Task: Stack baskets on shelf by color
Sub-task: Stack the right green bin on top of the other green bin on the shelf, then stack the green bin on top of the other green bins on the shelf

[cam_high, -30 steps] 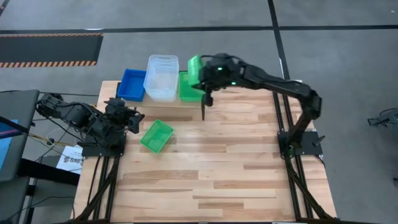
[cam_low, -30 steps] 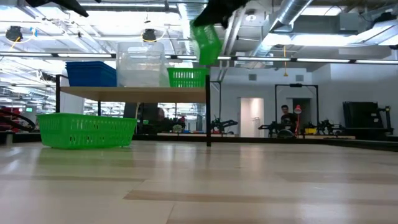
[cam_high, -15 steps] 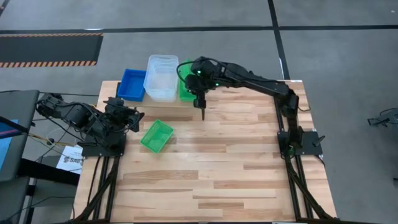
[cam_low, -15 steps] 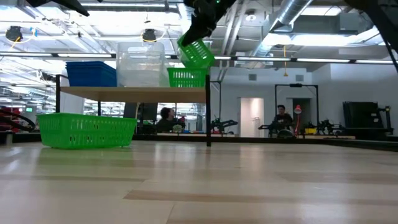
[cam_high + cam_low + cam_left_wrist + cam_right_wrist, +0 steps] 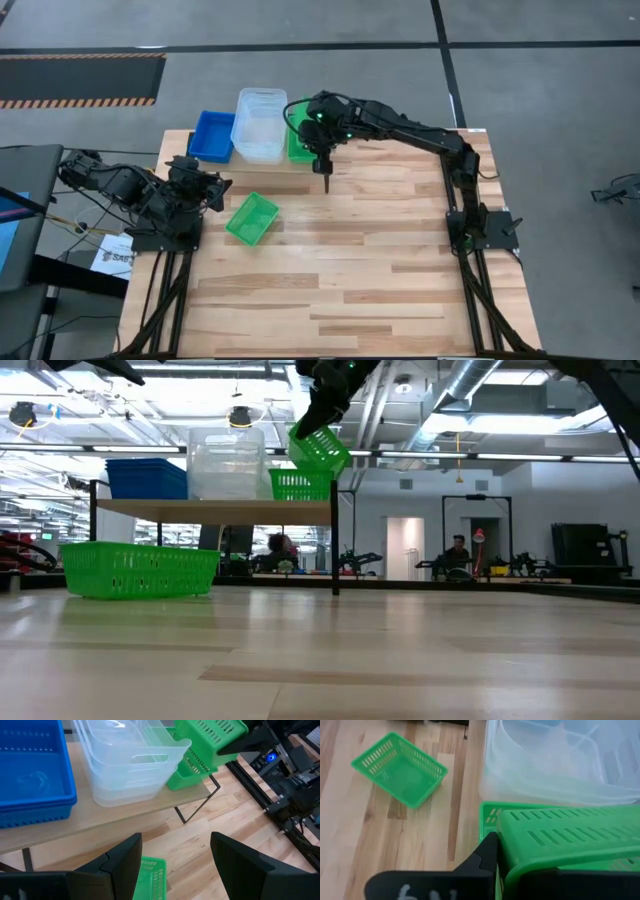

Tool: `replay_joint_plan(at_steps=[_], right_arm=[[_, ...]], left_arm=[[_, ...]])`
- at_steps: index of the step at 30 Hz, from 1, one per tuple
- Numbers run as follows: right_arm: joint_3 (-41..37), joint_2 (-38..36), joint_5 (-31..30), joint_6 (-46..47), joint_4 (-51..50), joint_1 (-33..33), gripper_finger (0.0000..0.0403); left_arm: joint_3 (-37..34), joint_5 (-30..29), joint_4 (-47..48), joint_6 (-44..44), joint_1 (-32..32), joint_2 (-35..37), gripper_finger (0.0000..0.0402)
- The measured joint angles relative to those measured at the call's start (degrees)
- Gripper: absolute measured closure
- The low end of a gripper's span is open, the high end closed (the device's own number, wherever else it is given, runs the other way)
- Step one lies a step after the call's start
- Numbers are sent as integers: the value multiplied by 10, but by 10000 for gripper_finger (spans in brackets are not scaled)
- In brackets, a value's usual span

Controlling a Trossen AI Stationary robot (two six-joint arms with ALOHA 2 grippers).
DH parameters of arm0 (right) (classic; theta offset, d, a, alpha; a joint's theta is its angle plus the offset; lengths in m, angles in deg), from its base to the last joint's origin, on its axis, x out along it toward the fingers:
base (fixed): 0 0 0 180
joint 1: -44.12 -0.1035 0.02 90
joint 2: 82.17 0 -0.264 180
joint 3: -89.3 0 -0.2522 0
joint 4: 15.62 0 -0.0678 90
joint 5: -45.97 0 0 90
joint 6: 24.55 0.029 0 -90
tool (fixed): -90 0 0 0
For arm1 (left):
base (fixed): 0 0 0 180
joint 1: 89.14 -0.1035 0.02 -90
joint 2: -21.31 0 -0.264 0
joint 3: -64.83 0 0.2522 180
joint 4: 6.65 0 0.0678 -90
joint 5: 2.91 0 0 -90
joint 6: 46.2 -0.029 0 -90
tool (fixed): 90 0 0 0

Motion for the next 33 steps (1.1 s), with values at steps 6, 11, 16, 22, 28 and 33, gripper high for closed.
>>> replay_joint_plan(at_steps=[6,11,16,22,28,33], right_arm=[[0,0,-1,-9,-2,0,347],[0,3,-24,-23,-1,1,322],[-2,10,-30,-27,-5,1,297],[2,5,-35,-24,6,3,271],[48,1,12,-9,0,-16,257],[53,6,31,-9,15,-65,255]], left_arm=[[0,0,0,-1,0,0,178],[0,0,0,-2,0,0,178],[0,0,0,-2,0,0,178],[0,0,0,-2,0,0,178],[0,17,0,-18,0,0,178],[0,48,0,-38,0,0,178]])
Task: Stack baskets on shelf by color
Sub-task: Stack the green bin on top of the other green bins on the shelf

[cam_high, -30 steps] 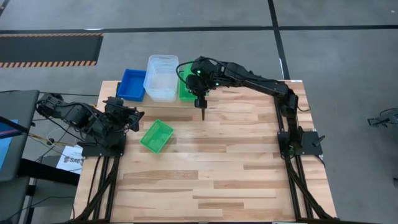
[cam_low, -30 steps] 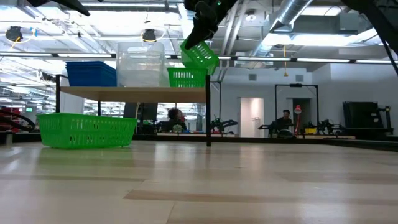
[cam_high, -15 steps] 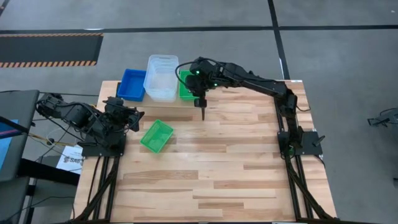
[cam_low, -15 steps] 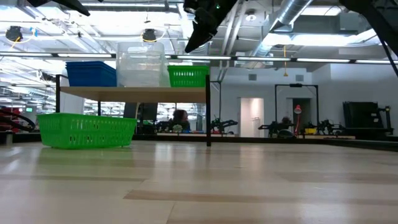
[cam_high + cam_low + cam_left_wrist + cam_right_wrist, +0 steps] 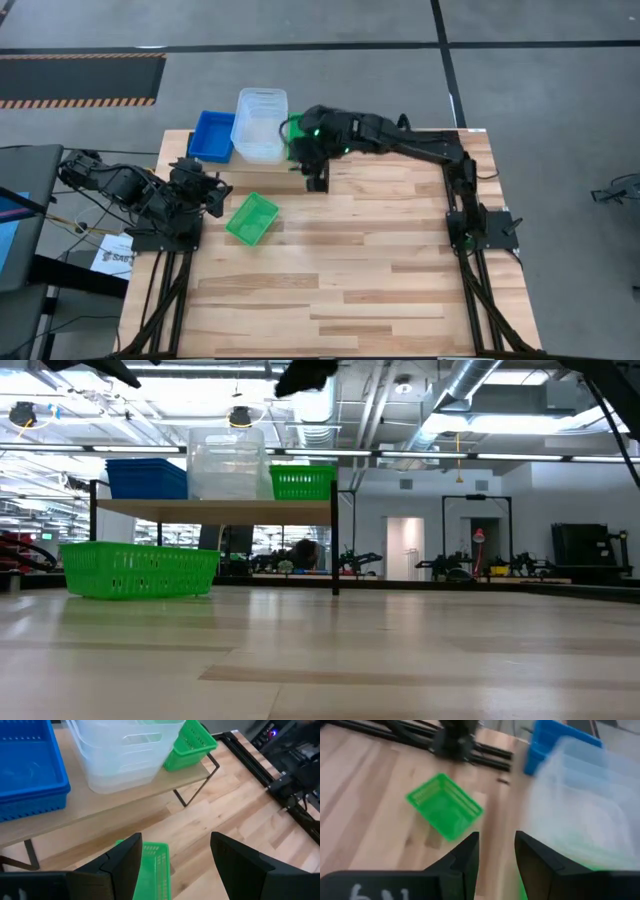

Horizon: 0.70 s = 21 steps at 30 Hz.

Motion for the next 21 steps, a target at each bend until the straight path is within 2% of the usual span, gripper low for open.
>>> replay_joint_plan(at_steps=[5,11,17,21], right_arm=[[1,44,0,9,30,-47,262],[0,130,1,4,95,-86,264],[0,210,2,-64,153,-107,249],[0,243,2,-128,152,-110,232]], left_arm=[[0,7,0,0,0,0,178],[0,50,-1,-20,0,0,178],[0,73,0,-20,0,0,178],[0,75,1,-15,0,0,178]])
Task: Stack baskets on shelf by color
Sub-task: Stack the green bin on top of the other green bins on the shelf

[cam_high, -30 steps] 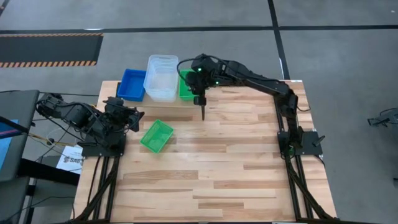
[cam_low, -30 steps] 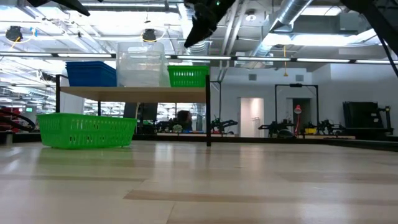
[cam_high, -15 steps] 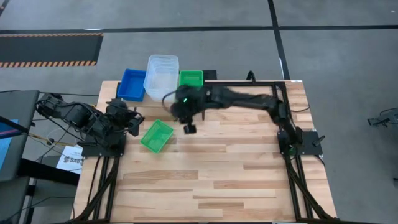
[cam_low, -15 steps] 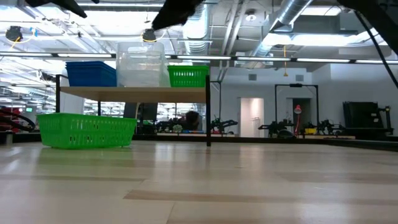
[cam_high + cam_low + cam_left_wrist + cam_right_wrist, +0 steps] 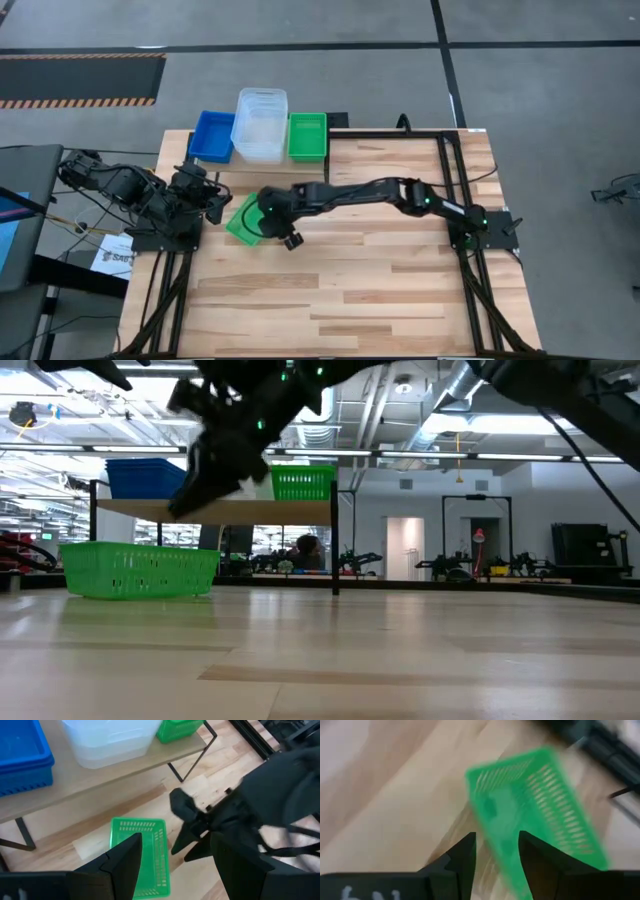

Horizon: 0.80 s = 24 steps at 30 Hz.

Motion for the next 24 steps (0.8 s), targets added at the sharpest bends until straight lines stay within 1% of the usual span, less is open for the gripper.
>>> replay_joint_plan(at_steps=[3,7,12,15,18,21,24], right_arm=[[0,15,0,-22,1,3,217],[0,33,-1,-24,-3,13,204],[1,44,-10,-27,2,19,210],[-1,51,-34,-27,-2,17,236],[0,51,-35,-30,-13,14,276],[0,51,-37,-28,-29,11,321],[0,43,-40,-28,-58,5,380]], left_arm=[[0,-1,2,-4,0,0,178],[0,-1,4,-5,0,0,178],[0,-3,4,-5,0,0,178],[0,-10,4,-4,0,0,178],[0,-17,4,-4,0,0,178],[0,-19,4,-4,0,0,178],[0,-19,4,-4,0,0,178]])
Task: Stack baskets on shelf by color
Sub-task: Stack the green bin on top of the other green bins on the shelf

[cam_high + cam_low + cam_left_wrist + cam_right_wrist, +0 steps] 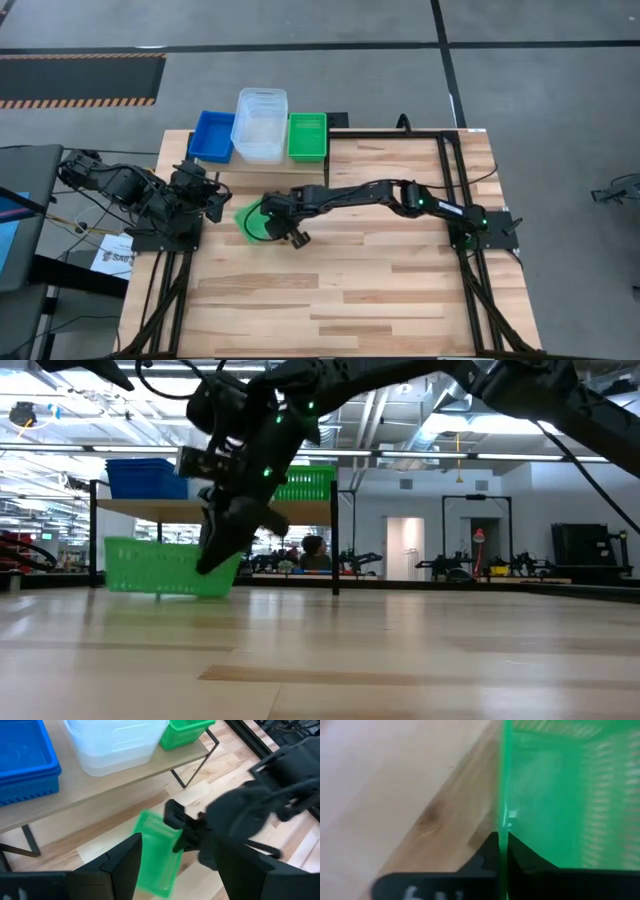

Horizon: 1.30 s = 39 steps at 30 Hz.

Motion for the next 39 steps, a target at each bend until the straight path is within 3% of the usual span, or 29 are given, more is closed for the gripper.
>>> replay_joint_plan(at_steps=[6,11,16,21,27,32,39], right_arm=[[0,-65,22,0,-87,-14,394],[0,-164,66,-22,-202,-20,396],[1,-279,63,-86,-296,5,396],[1,-359,10,-202,-318,69,396],[0,-372,-63,-367,-326,169,381],[0,-359,-125,-542,-311,211,392],[2,-341,-131,-675,-277,236,386]], left_arm=[[0,-1,0,1,0,0,178],[0,7,0,1,0,0,178],[0,13,0,-13,0,0,178],[0,-10,0,-34,0,0,178],[0,-25,0,-53,0,0,178],[0,-25,14,-57,0,1,178],[0,-36,27,-44,0,1,178]])
